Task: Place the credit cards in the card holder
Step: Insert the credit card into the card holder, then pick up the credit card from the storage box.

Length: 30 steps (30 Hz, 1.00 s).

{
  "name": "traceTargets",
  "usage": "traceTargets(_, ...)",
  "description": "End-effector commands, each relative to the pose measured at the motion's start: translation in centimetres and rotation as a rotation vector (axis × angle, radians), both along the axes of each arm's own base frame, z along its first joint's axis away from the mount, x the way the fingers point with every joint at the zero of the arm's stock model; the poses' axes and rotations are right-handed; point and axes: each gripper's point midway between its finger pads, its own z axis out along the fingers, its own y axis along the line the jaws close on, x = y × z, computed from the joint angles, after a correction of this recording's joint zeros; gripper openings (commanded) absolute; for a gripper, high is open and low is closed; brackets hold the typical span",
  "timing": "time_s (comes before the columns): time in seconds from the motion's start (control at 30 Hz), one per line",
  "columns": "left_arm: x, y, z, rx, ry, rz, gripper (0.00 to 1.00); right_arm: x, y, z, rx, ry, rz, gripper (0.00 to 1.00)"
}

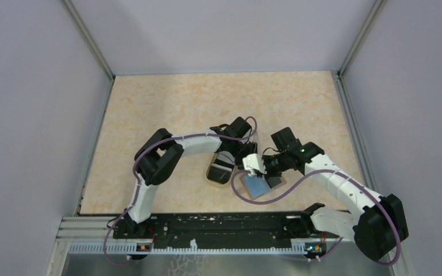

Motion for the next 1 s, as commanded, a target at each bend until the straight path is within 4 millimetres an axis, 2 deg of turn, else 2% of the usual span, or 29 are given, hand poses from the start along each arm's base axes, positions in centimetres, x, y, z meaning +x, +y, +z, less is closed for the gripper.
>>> traceTargets(0.0,0.8,-0.1,5.2,-0.119,-0.140,-0.012,0.40,-0.2,1.4,3.9,0.134,-0.007,0.010,0.18)
traceTargets(0.1,0.7,0.6,8.0,-0.194,-0.250,-0.019,0.40,-0.4,1.5,5.8,0.203,0.003,0.005,0.20)
traceTargets(0.17,0.5,2.0,9.0,-0.213,-0.331,-0.001,0.39,-0.5,1.4,7.1,0.250,-0.006,-0.001,0.22)
traceTargets(0.2,0.0,3.1,8.9,-0.212,-0.362,0.006,0.39,-0.6,1.3,7.8,0.283,-0.010,-0.005,0.24)
traceTargets(0.37,-0.1,8.7,10.3,-0.205,-0.642,0.082,0.37,-0.1,1.3,9.6,0.387,-0.031,-0.068,0.55)
traceTargets(0.5,0.7,14.0,11.4,-0.182,-0.847,0.266,0.39,-0.3,2.2,10.0,0.456,0.013,-0.079,0.76)
traceTargets(0.6,0.9,17.4,12.6,-0.232,-0.975,0.411,0.54,-0.5,2.9,10.2,0.486,0.090,-0.075,0.81)
traceTargets(0.63,0.5,18.1,13.0,-0.272,-1.008,0.426,0.63,-0.5,3.1,10.3,0.492,0.122,-0.080,0.82)
traceTargets(0.67,0.1,18.7,13.0,-0.301,-1.032,0.435,0.77,-0.5,3.3,10.4,0.496,0.156,-0.087,0.83)
traceTargets(0.7,-0.4,19.4,13.5,-0.339,-1.032,0.475,0.95,-0.4,3.6,10.5,0.498,0.201,-0.103,0.83)
traceTargets(0.77,-1.1,20.1,13.1,-0.382,-1.013,0.508,0.99,-0.3,4.6,10.3,0.464,0.258,-0.113,0.83)
traceTargets(0.87,-2.6,19.7,12.9,-0.438,-0.971,0.462,0.99,-0.7,7.2,8.9,0.339,0.289,-0.098,0.82)
traceTargets(0.97,-2.5,19.9,10.9,-0.361,-0.884,0.492,0.98,-0.6,10.0,8.1,0.271,0.310,-0.094,0.82)
